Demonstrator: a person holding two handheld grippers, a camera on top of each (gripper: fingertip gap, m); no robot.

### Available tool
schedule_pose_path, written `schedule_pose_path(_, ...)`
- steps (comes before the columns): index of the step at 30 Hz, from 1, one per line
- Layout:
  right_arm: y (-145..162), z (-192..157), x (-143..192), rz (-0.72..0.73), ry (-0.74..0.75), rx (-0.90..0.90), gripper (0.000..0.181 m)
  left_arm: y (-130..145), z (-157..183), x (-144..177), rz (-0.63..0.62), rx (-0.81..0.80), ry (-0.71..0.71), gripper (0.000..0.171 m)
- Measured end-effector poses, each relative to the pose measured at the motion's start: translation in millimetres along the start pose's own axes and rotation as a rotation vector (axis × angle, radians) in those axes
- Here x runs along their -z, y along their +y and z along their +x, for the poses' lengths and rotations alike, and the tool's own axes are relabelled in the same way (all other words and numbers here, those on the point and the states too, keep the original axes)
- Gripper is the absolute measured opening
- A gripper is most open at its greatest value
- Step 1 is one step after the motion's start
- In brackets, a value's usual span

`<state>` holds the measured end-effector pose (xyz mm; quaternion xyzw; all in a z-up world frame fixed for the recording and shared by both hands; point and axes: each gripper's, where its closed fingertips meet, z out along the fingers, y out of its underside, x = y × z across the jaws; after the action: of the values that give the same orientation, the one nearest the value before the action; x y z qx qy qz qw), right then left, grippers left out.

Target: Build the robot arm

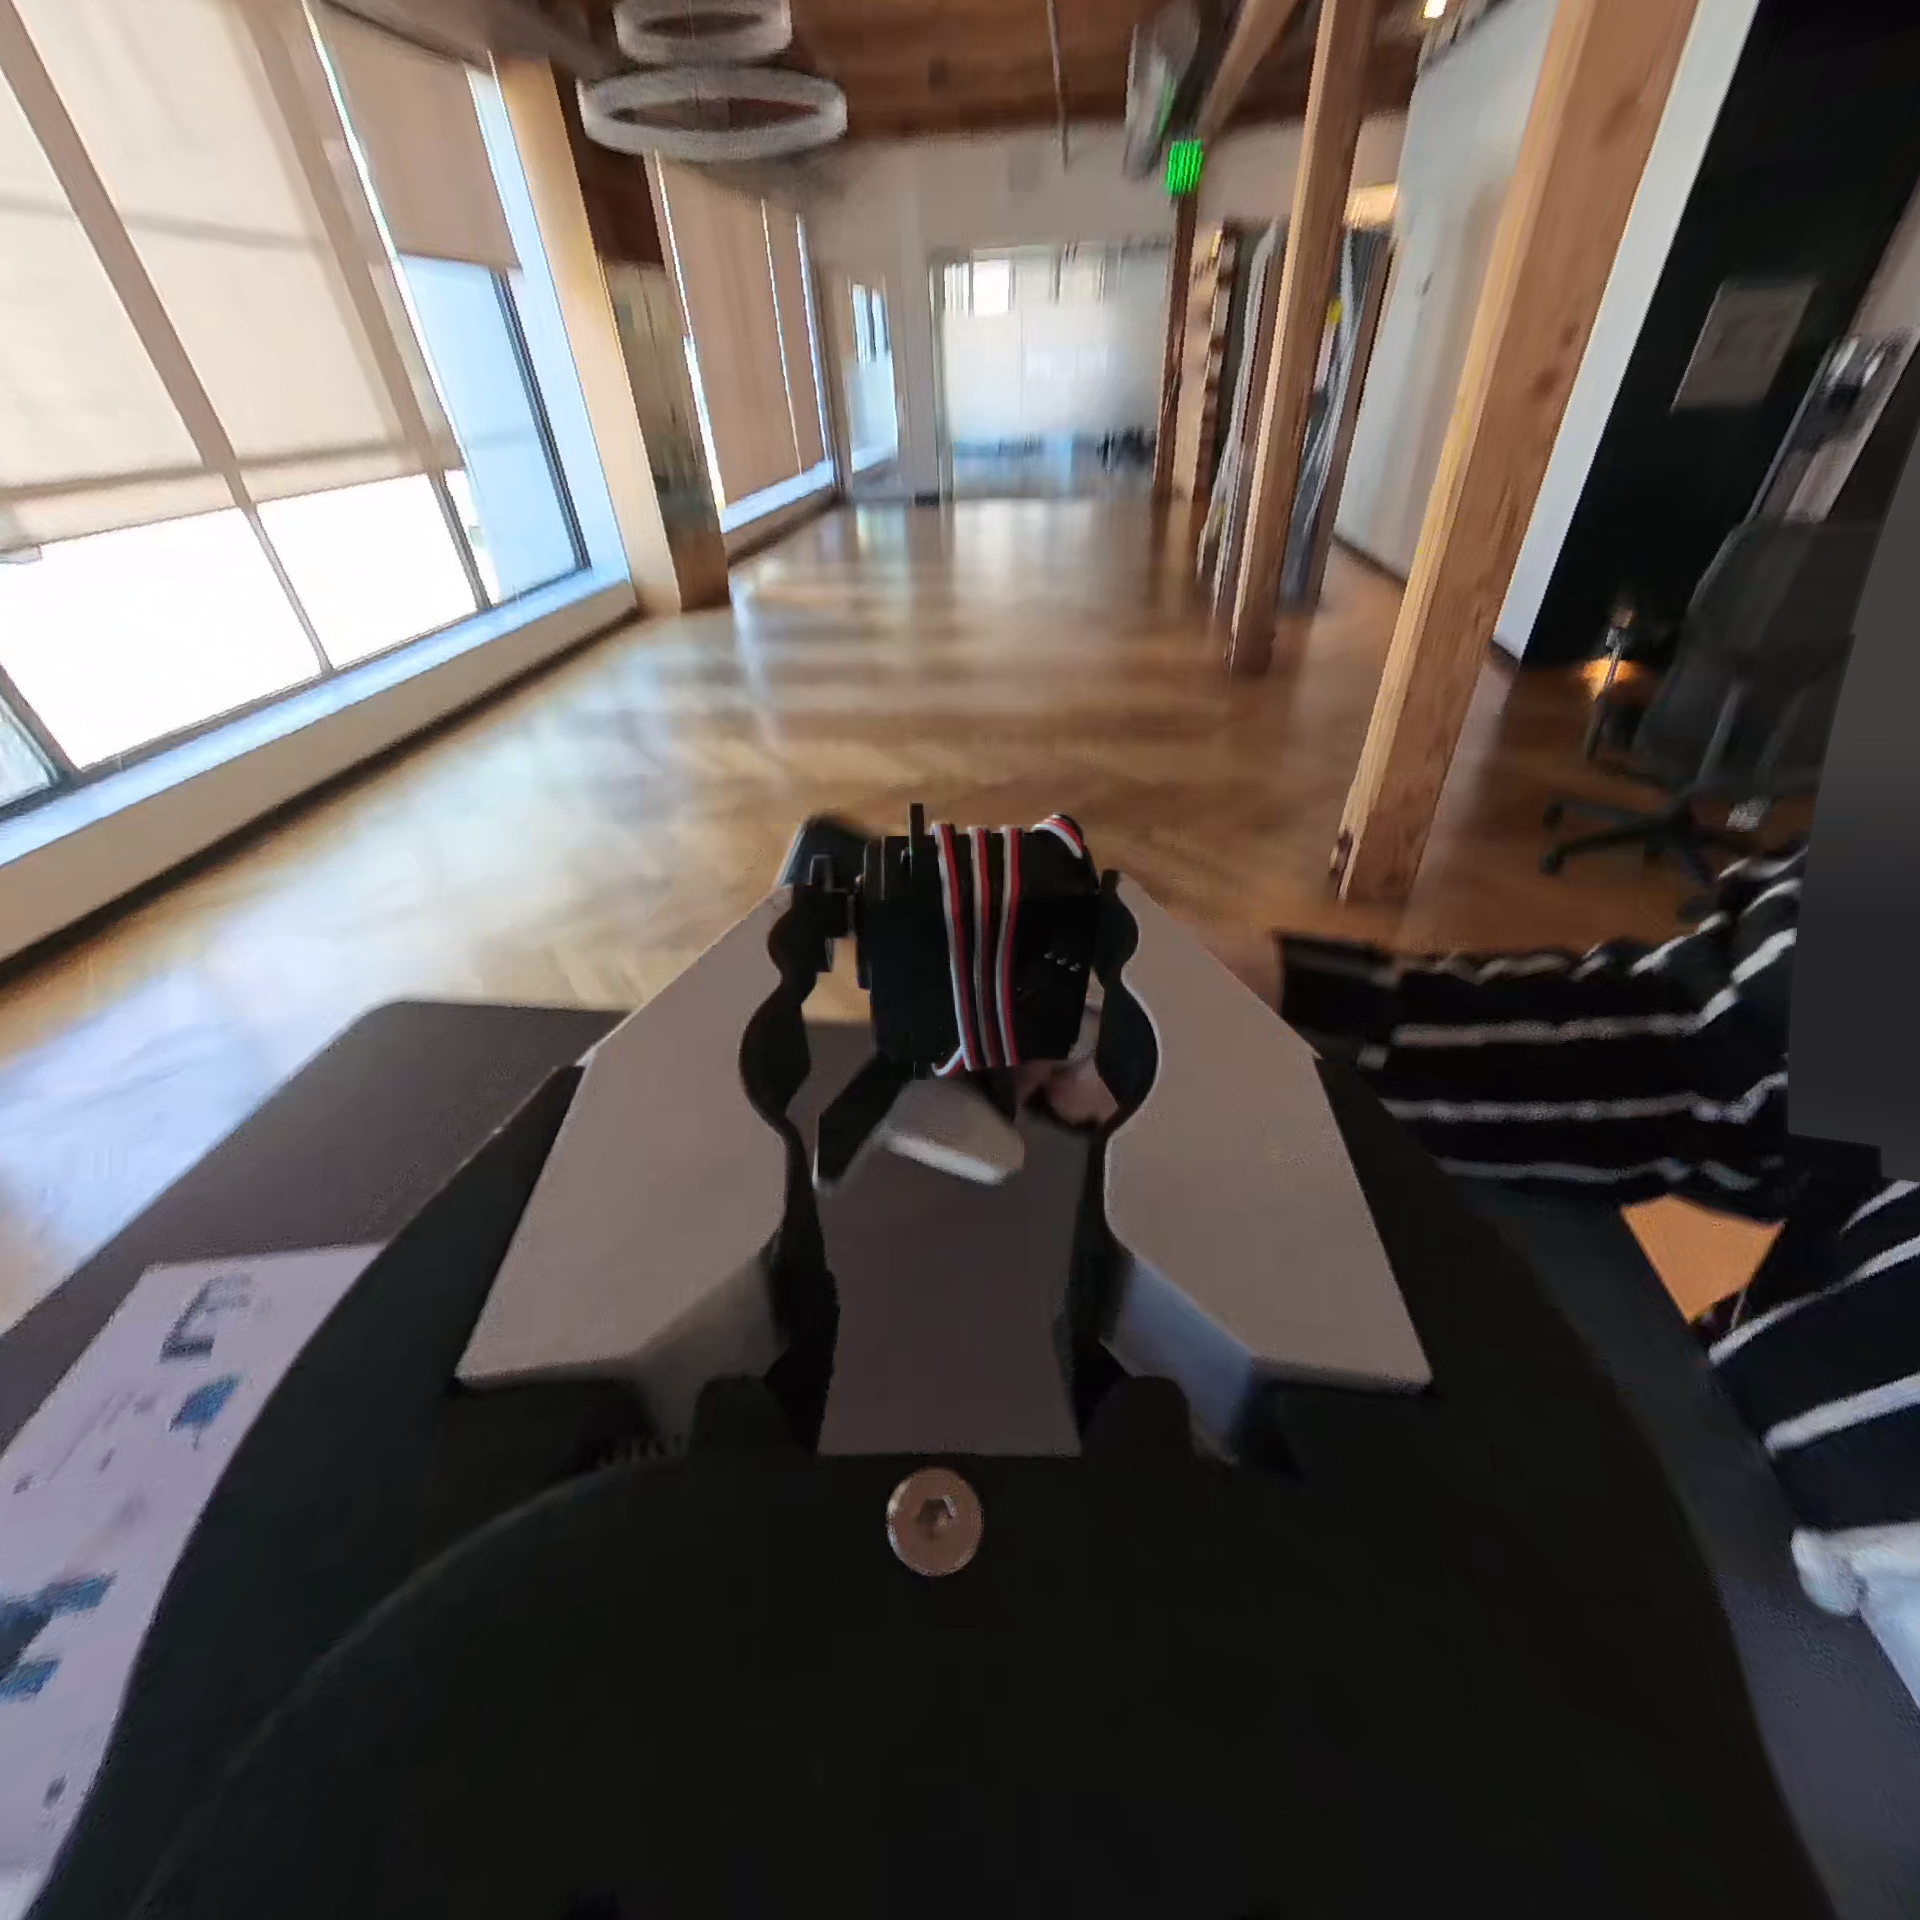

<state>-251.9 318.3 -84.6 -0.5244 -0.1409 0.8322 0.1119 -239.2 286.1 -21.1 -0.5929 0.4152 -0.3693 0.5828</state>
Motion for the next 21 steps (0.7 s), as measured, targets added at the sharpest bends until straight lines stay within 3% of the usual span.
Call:
schedule_pose_path(1,2.5,1.8,15.1,0.050,0.058,0.058,0.060,12.0,2.4,-3.8,-0.059,0.001,-0.003,0.054)
schedule_pose_path(4,33.7,0.4,41.5,0.085,0.189,0.094,0.059,63.2,21.6,-13.4,-0.262,-0.003,0.019,0.053)
schedule_pose_path(7,73.3,23.0,48.0,0.052,0.369,0.015,0.062,129.9,36.1,-18.0,-0.529,-0.109,-0.005,0.053)
schedule_pose_path(10,106.5,63.0,58.5,0.008,0.596,-0.051,0.053,167.4,59.4,-29.5,-0.635,-0.170,0.046,0.053)
schedule_pose_path(14,129.2,82.8,76.4,-0.034,0.724,-0.044,0.044,198.9,74.3,-36.7,-0.748,-0.262,0.053,0.054)
schedule_pose_path(16,132.7,81.5,80.9,0.000,0.681,-0.080,0.042,205.0,80.1,-37.6,-0.773,-0.290,0.075,0.057)
schedule_pose_path(18,128.8,70.1,82.8,0.096,0.548,-0.154,0.041,199.0,80.5,-31.3,-0.759,-0.310,0.083,0.056)
schedule_pose_path(21,124.7,44.3,86.4,0.165,0.355,-0.218,0.041,175.5,82.4,-17.8,-0.662,-0.156,0.125,0.052)
